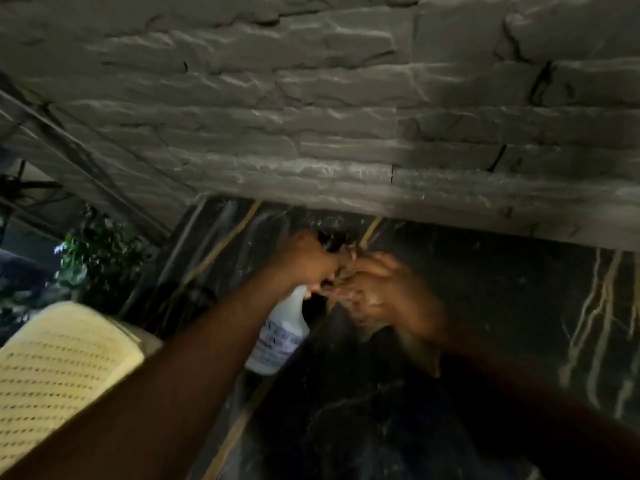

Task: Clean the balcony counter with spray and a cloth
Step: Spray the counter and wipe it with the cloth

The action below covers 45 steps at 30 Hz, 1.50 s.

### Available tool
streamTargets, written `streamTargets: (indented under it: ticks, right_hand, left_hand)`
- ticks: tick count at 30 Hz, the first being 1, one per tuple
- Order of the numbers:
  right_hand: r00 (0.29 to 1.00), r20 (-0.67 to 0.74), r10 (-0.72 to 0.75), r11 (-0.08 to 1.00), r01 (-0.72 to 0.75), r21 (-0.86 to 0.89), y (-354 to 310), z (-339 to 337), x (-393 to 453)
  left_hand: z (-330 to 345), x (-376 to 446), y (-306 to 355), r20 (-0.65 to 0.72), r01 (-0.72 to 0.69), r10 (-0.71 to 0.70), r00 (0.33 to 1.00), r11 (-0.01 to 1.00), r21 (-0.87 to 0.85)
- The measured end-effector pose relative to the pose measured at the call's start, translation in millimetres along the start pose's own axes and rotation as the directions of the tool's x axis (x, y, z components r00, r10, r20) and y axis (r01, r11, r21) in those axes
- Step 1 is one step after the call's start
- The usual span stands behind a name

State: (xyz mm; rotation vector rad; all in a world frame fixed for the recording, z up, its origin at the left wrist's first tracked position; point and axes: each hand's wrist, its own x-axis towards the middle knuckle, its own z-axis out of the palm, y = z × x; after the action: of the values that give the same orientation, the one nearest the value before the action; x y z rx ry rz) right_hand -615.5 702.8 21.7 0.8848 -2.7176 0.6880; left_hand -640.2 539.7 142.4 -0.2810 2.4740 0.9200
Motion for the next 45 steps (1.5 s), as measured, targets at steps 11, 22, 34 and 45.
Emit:
streamTargets:
  ticks: [11,22,34,45]
  right_hand:
    - [0.993,-0.026,-0.113,0.989,0.110,-0.102,-45.8,17.8,-66.7]
    - [0.988,0.070,0.138,0.986,-0.144,0.087,-90.2,26.4,-62.8]
    - [0.966,0.134,0.223,0.975,-0.220,-0.034,-120.1,9.8,-79.9]
    - [0.934,0.012,0.356,0.920,-0.348,-0.178,-110.1,6.7,-99.6]
  left_hand:
    - [28.6,-49.6,-25.0,0.027,0.023,-0.022,0.999,0.998,-0.053]
    - [28.3,-93.8,-42.4,-0.039,0.074,-0.075,0.996,0.997,-0.020]
    - [40.5,-136.4,-72.4,-0.020,0.082,-0.084,0.996,0.990,-0.113]
    - [39.5,-193.8,-115.4,-0.102,0.110,-0.111,0.989,0.994,-0.021]
